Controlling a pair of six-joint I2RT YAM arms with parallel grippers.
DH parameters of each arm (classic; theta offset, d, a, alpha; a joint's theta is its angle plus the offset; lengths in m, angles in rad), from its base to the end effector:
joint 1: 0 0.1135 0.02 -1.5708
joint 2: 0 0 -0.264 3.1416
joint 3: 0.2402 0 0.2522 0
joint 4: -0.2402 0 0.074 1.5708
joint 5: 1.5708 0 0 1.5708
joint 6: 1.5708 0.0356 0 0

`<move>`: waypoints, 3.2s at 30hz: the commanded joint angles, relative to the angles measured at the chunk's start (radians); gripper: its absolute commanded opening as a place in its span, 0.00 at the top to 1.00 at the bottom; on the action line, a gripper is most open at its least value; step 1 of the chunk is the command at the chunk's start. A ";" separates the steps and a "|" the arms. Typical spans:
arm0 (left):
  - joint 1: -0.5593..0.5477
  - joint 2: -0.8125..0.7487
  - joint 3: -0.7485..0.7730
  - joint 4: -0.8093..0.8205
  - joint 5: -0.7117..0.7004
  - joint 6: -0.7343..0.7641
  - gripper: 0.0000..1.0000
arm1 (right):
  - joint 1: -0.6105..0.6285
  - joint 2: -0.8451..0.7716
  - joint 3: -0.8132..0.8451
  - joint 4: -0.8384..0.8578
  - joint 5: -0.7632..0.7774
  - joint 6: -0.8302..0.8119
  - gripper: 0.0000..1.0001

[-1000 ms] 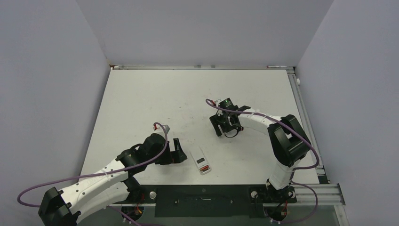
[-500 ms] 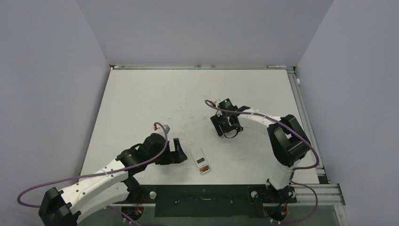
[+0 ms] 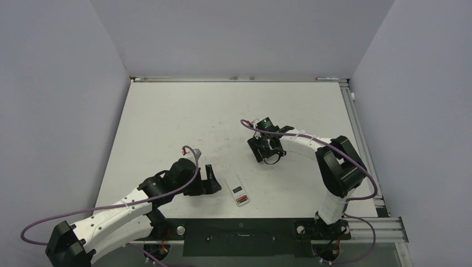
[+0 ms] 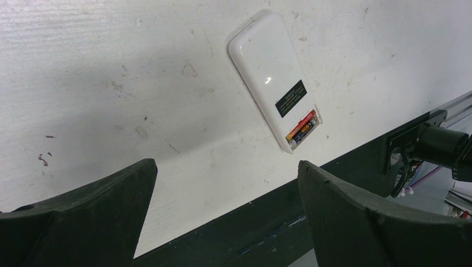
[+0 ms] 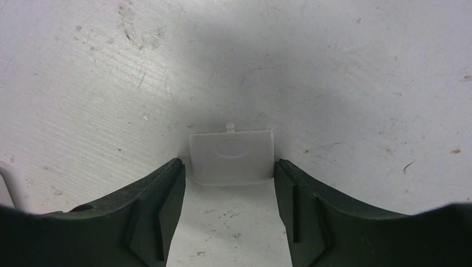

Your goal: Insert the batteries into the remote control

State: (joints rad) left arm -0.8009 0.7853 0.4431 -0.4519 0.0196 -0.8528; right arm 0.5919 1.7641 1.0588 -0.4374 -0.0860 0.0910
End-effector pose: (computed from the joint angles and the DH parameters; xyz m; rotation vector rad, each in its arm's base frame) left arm 0.1116 -0.1161 0.1963 -0.0553 2.5196 -0.7754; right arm 0.2818 0.1931 0.1599 -0.7064 2.6577 0.3116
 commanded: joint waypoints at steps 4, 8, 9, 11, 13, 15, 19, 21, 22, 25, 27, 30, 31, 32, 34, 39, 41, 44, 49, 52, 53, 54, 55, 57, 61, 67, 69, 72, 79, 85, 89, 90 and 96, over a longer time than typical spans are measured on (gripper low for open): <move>0.006 -0.001 -0.004 0.035 0.014 -0.002 0.04 | 0.013 -0.017 -0.011 -0.048 0.026 0.011 0.44; 0.006 0.000 -0.003 0.034 0.014 -0.002 0.04 | 0.013 -0.022 -0.013 -0.053 0.026 0.015 0.45; 0.006 0.000 -0.003 0.036 0.014 -0.002 0.04 | 0.013 -0.024 -0.013 -0.053 0.026 0.016 0.45; 0.006 0.002 -0.004 0.036 0.014 -0.002 0.04 | 0.013 -0.027 -0.016 -0.056 0.026 0.017 0.45; 0.007 0.003 -0.005 0.039 0.014 -0.002 0.04 | 0.014 -0.029 -0.019 -0.056 0.026 0.019 0.45; 0.007 0.006 -0.006 0.040 0.015 -0.003 0.04 | 0.016 -0.031 -0.022 -0.058 0.027 0.021 0.45; 0.008 0.009 -0.010 0.045 0.017 -0.005 0.04 | 0.019 -0.031 -0.026 -0.056 0.029 0.024 0.44; 0.008 0.009 -0.010 0.047 0.017 -0.005 0.04 | 0.019 -0.029 -0.027 -0.054 0.028 0.025 0.44; 0.008 0.009 -0.012 0.046 0.017 -0.005 0.04 | 0.019 -0.028 -0.027 -0.053 0.028 0.024 0.45; 0.009 0.011 -0.013 0.048 0.016 -0.005 0.04 | 0.019 -0.026 -0.025 -0.052 0.024 0.024 0.51; 0.008 0.012 -0.015 0.047 0.014 -0.005 0.04 | 0.019 -0.025 -0.024 -0.054 0.019 0.023 0.59; 0.010 0.017 -0.017 0.052 0.014 -0.005 0.04 | 0.019 -0.025 -0.023 -0.057 0.015 0.023 0.68; 0.009 0.018 -0.017 0.052 0.014 -0.005 0.04 | 0.019 -0.028 -0.022 -0.057 0.015 0.026 0.70; 0.009 0.020 -0.017 0.053 0.015 -0.005 0.04 | 0.019 -0.033 -0.025 -0.056 0.015 0.029 0.73; 0.011 0.022 -0.015 0.053 0.015 -0.005 0.04 | 0.019 -0.047 -0.029 -0.055 0.019 0.036 0.75; 0.013 0.024 -0.011 0.055 0.014 -0.002 0.04 | 0.024 -0.094 -0.040 -0.063 0.026 0.058 0.78; 0.013 0.028 -0.011 0.054 0.013 -0.002 0.04 | 0.033 -0.116 -0.043 -0.073 0.034 0.068 0.79; 0.014 0.031 -0.008 0.054 0.013 -0.002 0.04 | 0.057 -0.154 -0.050 -0.091 0.042 0.082 0.79; 0.016 0.029 0.001 0.048 0.010 -0.001 0.04 | 0.120 -0.246 -0.065 -0.130 0.065 0.126 0.79; 0.019 0.031 0.002 0.048 0.005 0.001 0.04 | 0.168 -0.302 -0.073 -0.161 0.082 0.172 0.79; 0.020 0.033 0.001 0.051 0.005 0.001 0.04 | 0.191 -0.319 -0.075 -0.169 0.083 0.190 0.79; 0.021 0.037 0.002 0.053 0.005 0.001 0.04 | 0.215 -0.337 -0.079 -0.174 0.110 0.208 0.79; 0.021 0.040 0.002 0.055 0.005 0.001 0.04 | 0.240 -0.361 -0.083 -0.181 0.120 0.234 0.79; 0.021 0.046 0.002 0.060 0.008 0.001 0.04 | 0.282 -0.391 -0.092 -0.191 0.136 0.279 0.79; 0.025 0.055 0.006 0.072 0.002 0.006 0.04 | 0.358 -0.445 -0.123 -0.201 0.173 0.372 0.79; 0.033 0.095 0.034 0.083 0.012 0.024 0.04 | 0.490 -0.476 -0.166 -0.188 0.223 0.496 0.79; 0.034 0.098 0.038 0.085 0.012 0.028 0.04 | 0.527 -0.475 -0.175 -0.186 0.239 0.528 0.79; 0.035 0.096 0.033 0.091 0.014 0.029 0.04 | 0.575 -0.471 -0.197 -0.174 0.254 0.579 0.79; 0.042 0.081 0.019 0.091 0.022 0.030 0.04 | 0.673 -0.431 -0.217 -0.143 0.304 0.673 0.79; 0.047 0.067 0.010 0.086 0.025 0.032 0.04 | 0.714 -0.386 -0.226 -0.097 0.315 0.711 0.79; 0.049 0.057 0.004 0.084 0.028 0.031 0.04 | 0.722 -0.358 -0.226 -0.083 0.304 0.711 0.79; 0.049 0.057 0.003 0.085 0.029 0.031 0.04 | 0.724 -0.349 -0.225 -0.082 0.302 0.711 0.79; 0.054 0.057 -0.005 0.093 0.039 0.034 0.04 | 0.727 -0.312 -0.210 -0.085 0.292 0.705 0.80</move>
State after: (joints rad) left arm -0.7559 0.8528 0.4294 -0.4030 0.0395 -0.8330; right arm 1.3106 1.4334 0.8337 -0.5507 0.1871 0.7837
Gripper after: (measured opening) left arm 0.963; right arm 0.476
